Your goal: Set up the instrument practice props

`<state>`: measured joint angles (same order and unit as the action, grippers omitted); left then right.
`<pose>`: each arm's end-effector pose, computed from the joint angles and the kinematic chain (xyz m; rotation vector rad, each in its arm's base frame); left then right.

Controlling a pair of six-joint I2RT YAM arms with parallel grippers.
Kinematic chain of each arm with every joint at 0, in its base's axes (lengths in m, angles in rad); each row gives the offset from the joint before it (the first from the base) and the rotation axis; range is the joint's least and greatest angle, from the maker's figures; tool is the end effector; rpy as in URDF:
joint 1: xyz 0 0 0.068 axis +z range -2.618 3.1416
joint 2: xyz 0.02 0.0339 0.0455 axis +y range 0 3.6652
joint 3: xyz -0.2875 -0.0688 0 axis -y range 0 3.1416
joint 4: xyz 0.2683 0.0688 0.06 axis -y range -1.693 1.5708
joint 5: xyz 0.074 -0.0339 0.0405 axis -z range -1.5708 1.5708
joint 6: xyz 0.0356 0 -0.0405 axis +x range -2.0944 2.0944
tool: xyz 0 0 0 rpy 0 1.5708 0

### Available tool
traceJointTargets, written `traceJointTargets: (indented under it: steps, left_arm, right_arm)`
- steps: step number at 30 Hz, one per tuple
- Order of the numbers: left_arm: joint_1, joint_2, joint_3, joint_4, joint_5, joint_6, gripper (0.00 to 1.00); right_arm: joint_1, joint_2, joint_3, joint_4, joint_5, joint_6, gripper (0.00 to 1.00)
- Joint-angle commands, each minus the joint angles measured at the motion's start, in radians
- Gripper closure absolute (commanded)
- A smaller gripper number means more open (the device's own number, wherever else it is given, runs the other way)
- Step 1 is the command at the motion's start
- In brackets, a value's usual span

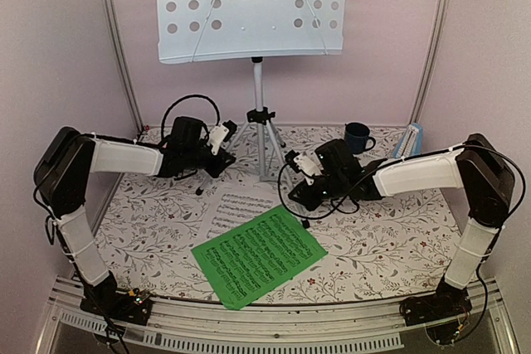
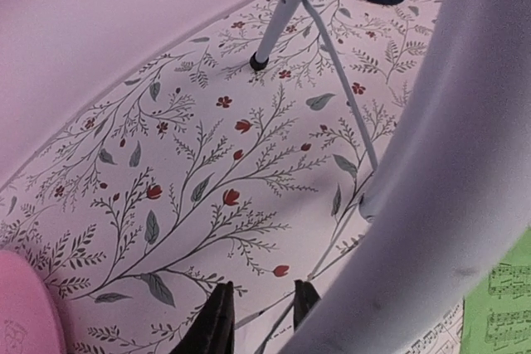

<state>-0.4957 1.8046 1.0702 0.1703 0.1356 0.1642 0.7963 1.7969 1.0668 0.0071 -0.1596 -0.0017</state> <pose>0.3657 -0.2032 0.1995 0.7714 2.0048 -0.3388 0.2801 0.2943 0.1872 -0.9926 2.1357 0.5845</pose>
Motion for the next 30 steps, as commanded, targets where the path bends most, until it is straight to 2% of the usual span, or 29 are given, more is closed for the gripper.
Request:
traceJointTargets:
  steps: [1, 11, 17, 30]
  left_arm:
    - [-0.009, 0.065, 0.069, 0.059, 0.078, -0.001, 0.77]
    - [-0.066, 0.192, 0.209, 0.027, 0.104, 0.048, 0.78]
    - [-0.075, 0.243, 0.279, 0.005, 0.124, 0.062, 0.77]
    - [-0.043, 0.264, 0.312, -0.017, 0.099, 0.068, 0.72]
  right_arm:
    - [0.019, -0.080, -0.061, -0.043, -0.006, 0.038, 1.00]
    - [0.021, -0.156, -0.131, -0.094, 0.059, 0.061, 1.00]
    - [0.041, -0.186, -0.149, -0.095, 0.040, 0.069, 1.00]
    - [0.093, -0.085, -0.059, -0.062, 0.004, 0.071, 1.00]
